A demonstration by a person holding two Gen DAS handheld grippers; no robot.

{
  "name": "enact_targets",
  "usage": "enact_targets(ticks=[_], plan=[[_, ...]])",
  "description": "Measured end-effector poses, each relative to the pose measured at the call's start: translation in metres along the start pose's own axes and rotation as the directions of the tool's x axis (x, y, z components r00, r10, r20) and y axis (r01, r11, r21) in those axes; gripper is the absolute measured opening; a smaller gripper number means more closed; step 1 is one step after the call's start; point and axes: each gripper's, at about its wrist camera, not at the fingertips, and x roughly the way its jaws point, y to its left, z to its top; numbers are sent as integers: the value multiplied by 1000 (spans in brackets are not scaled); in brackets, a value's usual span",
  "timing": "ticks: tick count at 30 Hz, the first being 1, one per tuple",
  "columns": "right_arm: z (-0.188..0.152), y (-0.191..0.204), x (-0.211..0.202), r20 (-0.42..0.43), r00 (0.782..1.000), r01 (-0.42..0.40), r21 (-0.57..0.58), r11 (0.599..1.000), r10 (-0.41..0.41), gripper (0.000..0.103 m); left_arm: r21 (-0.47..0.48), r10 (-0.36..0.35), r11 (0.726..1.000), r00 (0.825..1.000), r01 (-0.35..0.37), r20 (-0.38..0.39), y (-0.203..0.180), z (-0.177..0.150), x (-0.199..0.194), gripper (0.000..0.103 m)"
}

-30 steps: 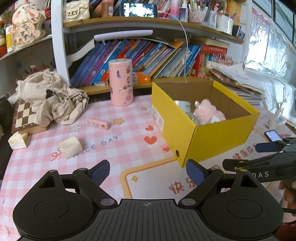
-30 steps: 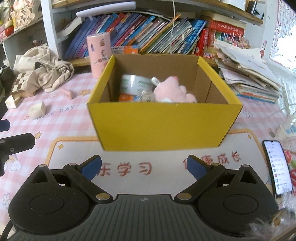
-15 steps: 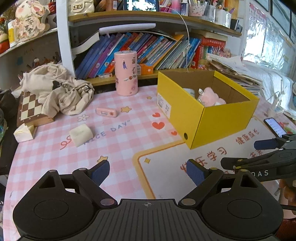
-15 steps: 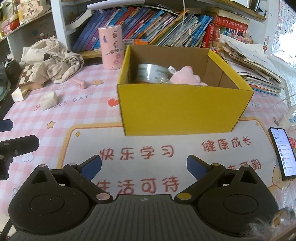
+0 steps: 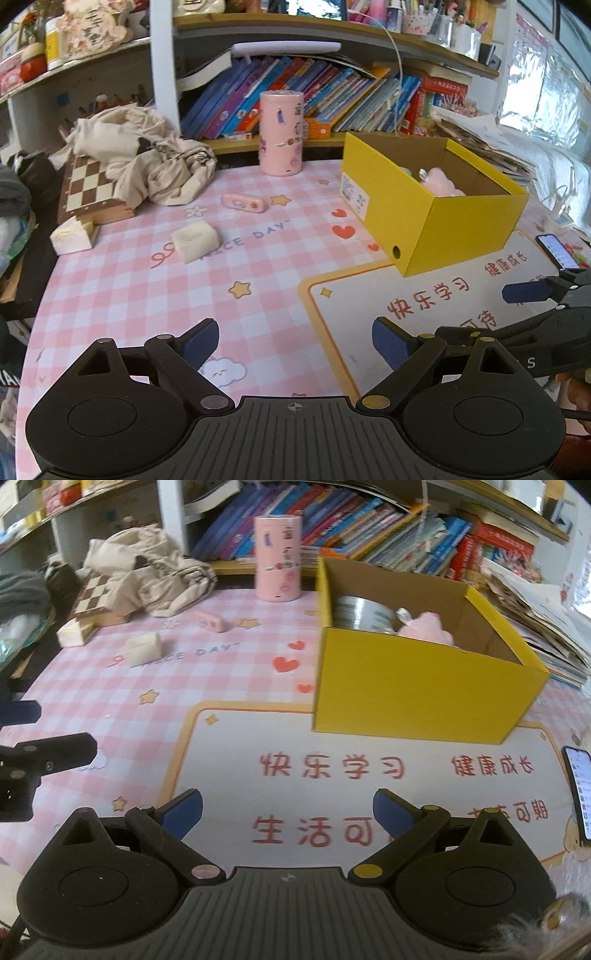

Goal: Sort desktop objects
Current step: 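Move the right tool toward the pink eraser while the left tool approaches the white foam block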

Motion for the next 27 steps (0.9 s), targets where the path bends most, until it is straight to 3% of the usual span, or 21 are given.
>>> enact_targets(ticks=[27], plan=[[16, 48, 5, 18, 998, -52, -105, 993, 54, 99, -65, 47, 997, 998, -45, 36, 39, -8, -16, 93]])
